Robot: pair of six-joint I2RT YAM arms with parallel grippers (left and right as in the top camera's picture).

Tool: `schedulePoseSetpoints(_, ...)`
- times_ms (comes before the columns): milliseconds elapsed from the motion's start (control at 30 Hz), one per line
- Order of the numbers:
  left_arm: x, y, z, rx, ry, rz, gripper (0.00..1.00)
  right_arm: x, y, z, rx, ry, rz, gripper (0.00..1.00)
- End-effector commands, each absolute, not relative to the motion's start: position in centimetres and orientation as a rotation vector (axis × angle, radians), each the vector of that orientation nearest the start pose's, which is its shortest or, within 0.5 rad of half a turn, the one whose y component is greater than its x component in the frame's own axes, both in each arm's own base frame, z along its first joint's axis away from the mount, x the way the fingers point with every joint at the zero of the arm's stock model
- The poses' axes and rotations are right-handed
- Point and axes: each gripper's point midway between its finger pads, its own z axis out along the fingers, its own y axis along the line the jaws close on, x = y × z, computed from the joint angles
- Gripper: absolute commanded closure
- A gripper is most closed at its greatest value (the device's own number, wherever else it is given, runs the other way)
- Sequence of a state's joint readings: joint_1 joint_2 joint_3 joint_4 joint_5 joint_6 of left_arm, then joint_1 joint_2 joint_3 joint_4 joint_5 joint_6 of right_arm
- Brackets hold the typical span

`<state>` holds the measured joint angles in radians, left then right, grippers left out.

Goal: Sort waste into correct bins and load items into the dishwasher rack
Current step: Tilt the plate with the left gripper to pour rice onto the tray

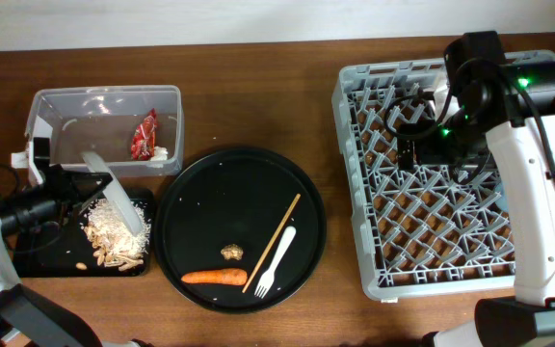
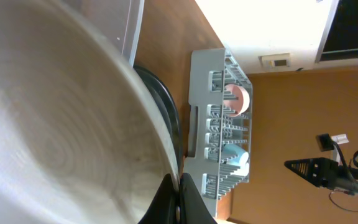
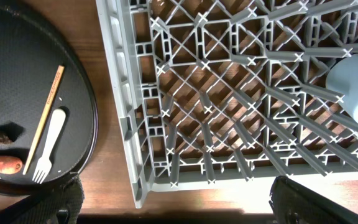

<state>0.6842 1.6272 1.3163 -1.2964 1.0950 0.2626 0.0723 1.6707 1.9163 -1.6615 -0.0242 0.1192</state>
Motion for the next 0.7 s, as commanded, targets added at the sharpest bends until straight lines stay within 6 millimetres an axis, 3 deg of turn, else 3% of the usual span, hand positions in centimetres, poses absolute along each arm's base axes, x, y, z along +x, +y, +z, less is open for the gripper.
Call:
schedulePoseSetpoints(0,31.0,6.0,20.7,-0.539,2.312,-1.290,1.00,30.7,2.4,25.2,0.060,2.985,0.041,0.01)
schedulePoseSetpoints(67,31.2,6.6,20.0,-0.551,2.340,-1.242,1.00,30.7,2.4,25.2,0.060,2.985,0.041,0.01)
schedulePoseSetpoints(200,30.6,6.2,20.4,-0.577,2.323,-1.299,1.00,30.6,2.4,25.2,0.061,2.988,0.041,0.01)
schedulePoseSetpoints(267,30.6,6.5,20.3,-0.508,2.330,-1.249,1.00,30.6,2.4,25.2,0.061,2.988,0.041,0.01)
schedulePoseSetpoints(300,30.5,6.6,20.1,-0.570,2.335,-1.271,1.00,30.6,2.4,25.2,0.061,2.988,0.041,0.01)
schedulePoseSetpoints(333,30.6,6.5,20.5,-0.504,2.311,-1.267,1.00,30.6,2.4,25.2,0.061,2.989,0.041,0.01)
schedulePoseSetpoints(400,30.5,6.7,20.2,-0.587,2.323,-1.290,1.00,30.6,2.4,25.2,0.061,2.989,0.041,0.01)
schedulePoseSetpoints(433,30.6,6.7,20.3,-0.504,2.311,-1.262,1.00,30.6,2.4,25.1,0.061,2.991,0.041,0.01)
schedulePoseSetpoints(500,30.5,6.9,19.9,-0.600,2.327,-1.286,1.00,30.5,2.4,25.1,0.061,2.992,0.041,0.01)
schedulePoseSetpoints(533,30.6,6.8,20.3,-0.516,2.303,-1.279,1.00,30.5,2.4,25.1,0.061,2.993,0.040,0.01)
schedulePoseSetpoints(600,30.7,6.9,20.1,-0.597,2.307,-1.308,1.00,30.5,2.4,25.1,0.061,2.992,0.041,0.01)
schedulePoseSetpoints(667,30.7,6.3,21.2,-0.448,2.241,-1.321,1.00,30.5,2.4,25.1,0.061,2.993,0.040,0.01)
